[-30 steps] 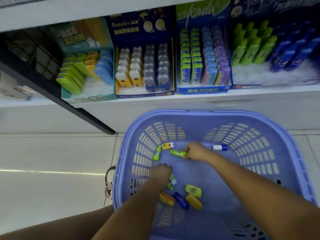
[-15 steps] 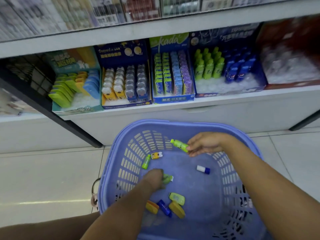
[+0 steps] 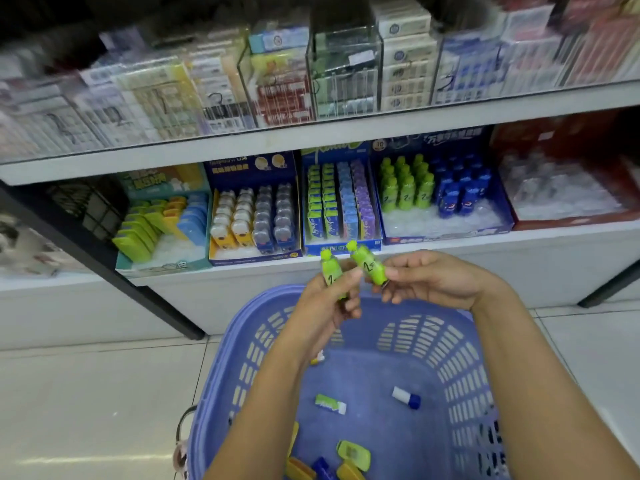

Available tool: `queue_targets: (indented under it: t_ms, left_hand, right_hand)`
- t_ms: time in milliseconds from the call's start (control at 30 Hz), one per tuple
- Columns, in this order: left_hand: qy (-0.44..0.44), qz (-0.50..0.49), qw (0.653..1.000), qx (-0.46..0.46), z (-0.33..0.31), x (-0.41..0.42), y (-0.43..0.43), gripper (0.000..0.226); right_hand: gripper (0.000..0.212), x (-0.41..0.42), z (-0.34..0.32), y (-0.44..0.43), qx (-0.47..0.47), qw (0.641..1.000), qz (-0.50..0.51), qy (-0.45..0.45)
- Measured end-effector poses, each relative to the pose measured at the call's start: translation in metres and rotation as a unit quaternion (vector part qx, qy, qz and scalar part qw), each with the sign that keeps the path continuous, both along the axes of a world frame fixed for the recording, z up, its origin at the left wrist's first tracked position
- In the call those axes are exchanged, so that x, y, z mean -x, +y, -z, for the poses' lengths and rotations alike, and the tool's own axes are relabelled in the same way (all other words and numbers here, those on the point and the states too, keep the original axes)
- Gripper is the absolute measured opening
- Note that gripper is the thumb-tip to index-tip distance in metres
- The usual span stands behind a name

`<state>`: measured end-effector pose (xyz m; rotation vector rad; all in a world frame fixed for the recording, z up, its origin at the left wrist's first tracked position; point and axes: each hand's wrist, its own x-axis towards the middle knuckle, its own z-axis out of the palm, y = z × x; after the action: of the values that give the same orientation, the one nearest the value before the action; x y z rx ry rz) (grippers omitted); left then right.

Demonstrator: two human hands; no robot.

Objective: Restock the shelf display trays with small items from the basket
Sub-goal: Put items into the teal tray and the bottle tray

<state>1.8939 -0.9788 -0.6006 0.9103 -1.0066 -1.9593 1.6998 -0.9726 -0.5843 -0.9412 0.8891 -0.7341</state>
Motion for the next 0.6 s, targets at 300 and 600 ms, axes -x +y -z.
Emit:
queue_targets:
  t_ms: [300,600]
  left_hand:
    - [-0.194,-0.004,0.964,0.181,-0.032,0.028,-0.024,0.004]
    - [-0.174,-0.006,0.981,0.083,-0.043,0.044,-0.052,0.033]
  right_hand:
    - [0.031,0.015,-0.048,-0.010,0.171,0.946,0.107,0.253]
    - [0.023,0.032,-0.051,-0.065,0.261,0.850,0.295,0.349]
